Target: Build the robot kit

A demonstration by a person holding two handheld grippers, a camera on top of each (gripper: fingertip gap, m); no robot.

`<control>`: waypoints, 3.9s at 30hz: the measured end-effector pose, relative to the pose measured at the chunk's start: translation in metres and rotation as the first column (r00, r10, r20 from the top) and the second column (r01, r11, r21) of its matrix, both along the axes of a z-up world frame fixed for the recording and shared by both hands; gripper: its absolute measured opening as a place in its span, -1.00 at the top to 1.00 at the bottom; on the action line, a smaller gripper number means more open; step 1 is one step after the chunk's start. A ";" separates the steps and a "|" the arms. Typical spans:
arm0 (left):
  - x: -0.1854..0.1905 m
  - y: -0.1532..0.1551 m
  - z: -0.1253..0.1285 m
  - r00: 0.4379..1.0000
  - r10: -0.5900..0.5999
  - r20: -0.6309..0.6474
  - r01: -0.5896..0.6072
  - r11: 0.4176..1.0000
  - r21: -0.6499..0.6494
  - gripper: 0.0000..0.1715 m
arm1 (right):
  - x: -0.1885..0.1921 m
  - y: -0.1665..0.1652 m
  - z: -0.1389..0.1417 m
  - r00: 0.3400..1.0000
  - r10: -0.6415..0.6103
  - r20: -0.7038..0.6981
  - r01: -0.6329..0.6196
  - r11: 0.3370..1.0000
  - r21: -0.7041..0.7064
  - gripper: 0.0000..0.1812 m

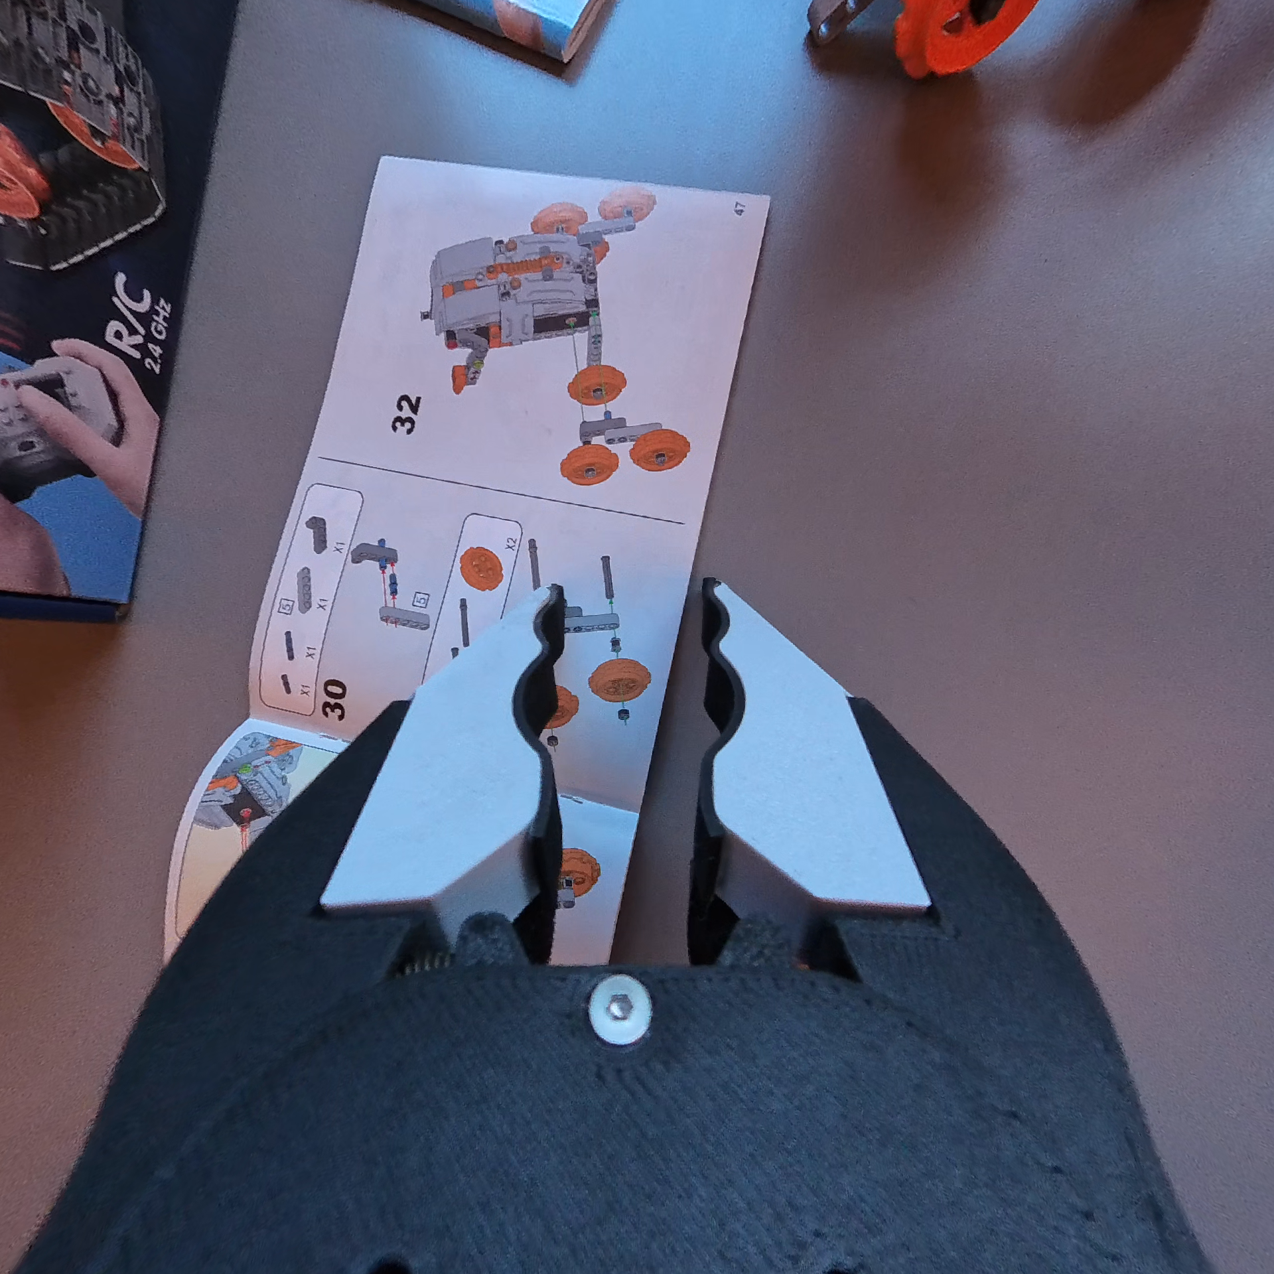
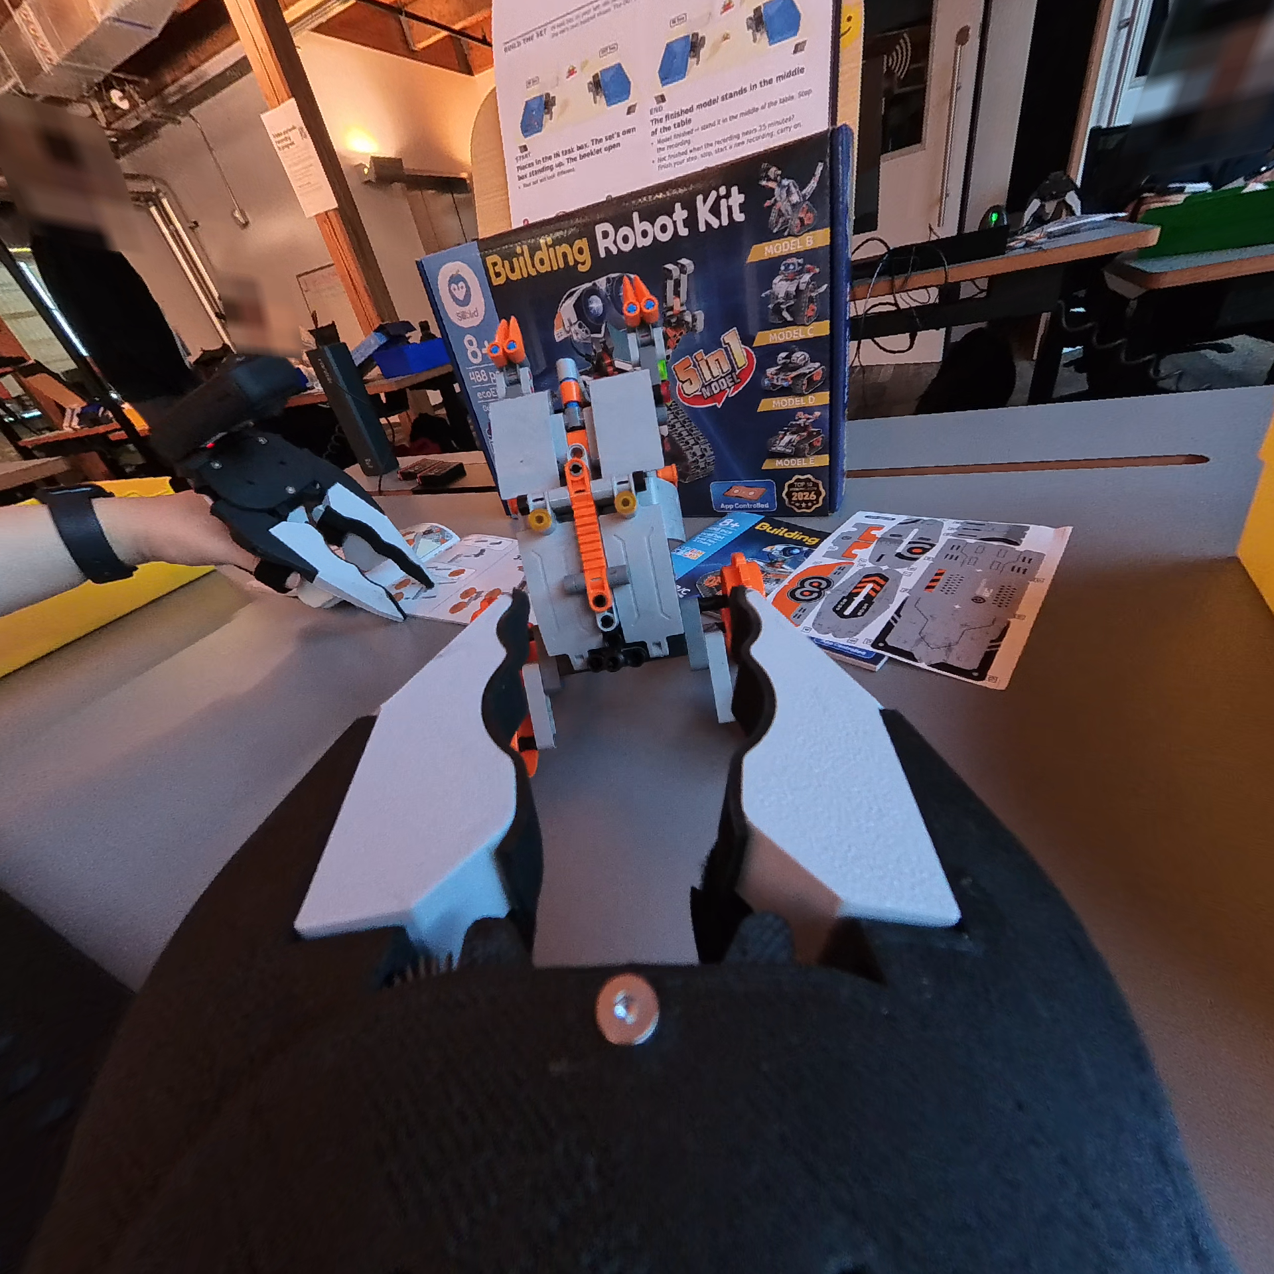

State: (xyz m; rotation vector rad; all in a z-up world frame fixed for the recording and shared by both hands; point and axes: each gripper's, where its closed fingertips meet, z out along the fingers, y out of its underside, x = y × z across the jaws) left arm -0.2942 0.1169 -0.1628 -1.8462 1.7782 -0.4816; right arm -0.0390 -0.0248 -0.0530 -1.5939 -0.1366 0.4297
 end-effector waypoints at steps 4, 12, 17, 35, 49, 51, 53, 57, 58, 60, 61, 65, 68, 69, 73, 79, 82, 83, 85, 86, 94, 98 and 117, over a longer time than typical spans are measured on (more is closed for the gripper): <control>0.000 0.002 0.000 1.000 0.007 -0.012 -0.007 1.000 -0.012 0.60 | -0.001 -0.002 0.004 1.000 0.000 -0.003 0.000 1.000 0.017 0.38; -0.003 -0.002 0.002 1.000 0.004 0.008 -0.003 0.988 -0.152 0.81 | -0.017 0.003 -0.009 0.996 0.048 0.073 -0.045 0.998 -0.046 0.37; -0.001 0.001 0.003 0.997 0.041 0.069 -0.023 0.967 -0.254 0.89 | -0.022 0.005 -0.012 0.993 0.058 0.099 -0.053 0.997 -0.058 0.38; 0.074 -0.002 -0.001 0.997 -0.038 0.060 0.040 0.999 -0.035 0.45 | -0.036 0.009 -0.018 0.972 0.069 0.225 -0.055 0.996 -0.069 0.39; 0.072 -0.002 0.004 0.985 -0.037 0.171 0.068 0.982 -0.179 0.46 | -0.035 0.010 -0.019 0.975 0.075 0.208 -0.060 0.995 -0.077 0.39; 0.072 -0.002 0.004 0.983 -0.039 0.179 0.070 0.982 -0.174 0.46 | -0.036 0.011 -0.020 0.974 0.078 0.212 -0.062 0.995 -0.082 0.39; 0.072 -0.002 0.004 0.983 -0.038 0.181 0.070 0.983 -0.172 0.47 | -0.036 0.011 -0.020 0.974 0.079 0.211 -0.063 0.995 -0.081 0.39; 0.072 -0.002 0.004 0.982 -0.038 0.186 0.071 0.982 -0.175 0.47 | -0.035 0.011 -0.019 0.977 0.080 0.197 -0.066 0.995 -0.080 0.39; 0.072 -0.001 0.004 0.981 -0.033 0.190 0.068 0.981 -0.183 0.47 | -0.035 0.012 -0.019 0.978 0.081 0.195 -0.066 0.995 -0.081 0.39; 0.072 -0.002 0.005 0.980 -0.027 0.198 0.067 0.978 -0.197 0.50 | -0.035 0.012 -0.020 0.977 0.082 0.195 -0.067 0.994 -0.085 0.39; 0.072 -0.002 0.005 0.979 -0.027 0.201 0.068 0.977 -0.200 0.52 | -0.035 0.012 -0.020 0.977 0.083 0.196 -0.067 0.994 -0.085 0.39; 0.073 -0.009 0.006 0.976 -0.050 0.213 0.092 0.977 -0.191 0.75 | -0.036 0.011 -0.019 0.976 0.083 0.203 -0.068 0.995 -0.077 0.40; 0.074 -0.012 0.005 0.974 -0.054 0.219 0.093 0.981 -0.170 0.84 | -0.036 0.011 -0.019 0.975 0.082 0.206 -0.068 0.995 -0.076 0.41; 0.074 -0.012 0.004 0.975 -0.054 0.217 0.091 0.982 -0.167 0.84 | -0.036 0.011 -0.019 0.975 0.083 0.206 -0.068 0.995 -0.077 0.41; 0.074 -0.011 0.006 0.974 -0.038 0.222 0.082 0.979 -0.188 0.87 | -0.036 0.010 -0.018 0.975 0.082 0.205 -0.069 0.995 -0.071 0.41; 0.074 -0.009 0.009 0.970 -0.018 0.242 0.070 0.975 -0.209 0.93 | -0.036 0.010 -0.018 0.976 0.086 0.202 -0.073 0.995 -0.073 0.42; 0.074 -0.007 0.012 0.967 -0.005 0.254 0.061 0.975 -0.215 1.00 | -0.036 0.010 -0.018 0.975 0.086 0.203 -0.073 0.995 -0.071 0.42; 0.073 -0.006 0.012 0.967 -0.001 0.255 0.057 0.975 -0.214 1.00 | -0.036 0.010 -0.018 0.975 0.088 0.202 -0.074 0.995 -0.072 0.42; 0.073 -0.005 0.011 0.968 0.002 0.250 0.053 0.976 -0.212 1.00 | -0.036 0.010 -0.018 0.976 0.089 0.200 -0.076 0.995 -0.072 0.42; 0.072 -0.005 0.011 0.969 0.003 0.245 0.050 0.976 -0.210 1.00 | -0.037 0.010 -0.018 0.976 0.090 0.200 -0.077 0.994 -0.073 0.42; 0.070 -0.014 0.019 0.965 -0.022 0.263 0.056 0.991 -0.120 1.00 | -0.046 0.004 -0.008 0.962 0.106 0.252 -0.105 0.994 -0.016 0.48; 0.064 -0.019 0.016 0.971 -0.070 0.228 0.073 0.997 -0.004 1.00 | -0.093 -0.012 0.015 0.868 0.178 0.464 -0.249 0.964 0.097 0.54; 0.042 -0.026 0.012 0.971 -0.190 0.146 0.154 0.962 0.224 1.00 | -0.188 0.092 -0.073 0.303 0.159 0.940 0.000 0.986 -0.167 0.63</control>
